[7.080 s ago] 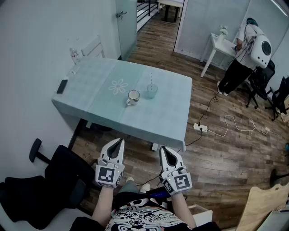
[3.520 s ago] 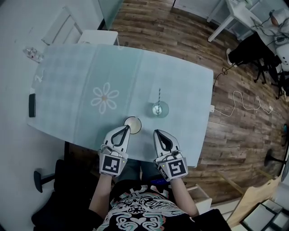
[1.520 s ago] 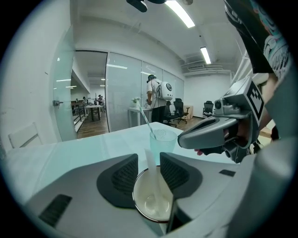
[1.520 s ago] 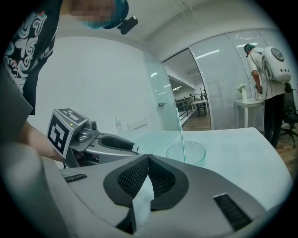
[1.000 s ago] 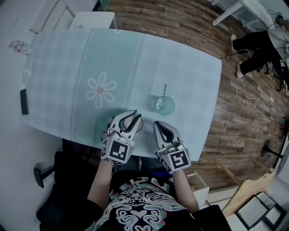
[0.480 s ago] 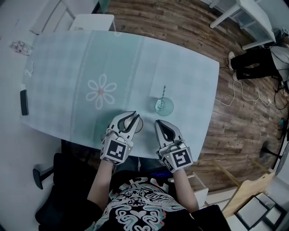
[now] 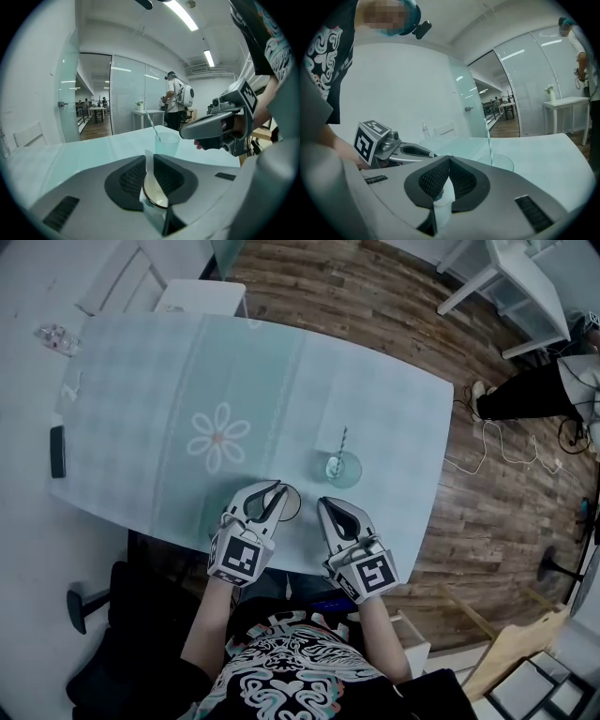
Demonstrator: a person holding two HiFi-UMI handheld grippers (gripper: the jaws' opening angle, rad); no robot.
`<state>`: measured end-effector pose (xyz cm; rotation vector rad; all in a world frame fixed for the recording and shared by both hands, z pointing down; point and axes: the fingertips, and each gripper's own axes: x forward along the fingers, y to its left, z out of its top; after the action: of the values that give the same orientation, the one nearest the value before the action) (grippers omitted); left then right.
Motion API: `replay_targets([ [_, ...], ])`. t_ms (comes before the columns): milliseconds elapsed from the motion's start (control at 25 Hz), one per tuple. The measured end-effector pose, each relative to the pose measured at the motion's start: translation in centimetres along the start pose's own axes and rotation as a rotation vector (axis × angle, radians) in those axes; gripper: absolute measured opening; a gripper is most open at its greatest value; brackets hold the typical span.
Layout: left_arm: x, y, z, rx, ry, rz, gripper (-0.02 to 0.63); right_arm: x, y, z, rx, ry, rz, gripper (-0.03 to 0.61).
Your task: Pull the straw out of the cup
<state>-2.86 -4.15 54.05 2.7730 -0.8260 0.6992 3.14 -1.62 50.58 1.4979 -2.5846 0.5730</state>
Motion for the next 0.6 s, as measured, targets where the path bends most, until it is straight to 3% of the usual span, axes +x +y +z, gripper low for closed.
replay_targets([
  [600,-1.7,0.0,-0.9,-0.008,0.016,0.022,0.059,0.5,1.3,0.4,0.003,-0.010,0.041,-0.012],
])
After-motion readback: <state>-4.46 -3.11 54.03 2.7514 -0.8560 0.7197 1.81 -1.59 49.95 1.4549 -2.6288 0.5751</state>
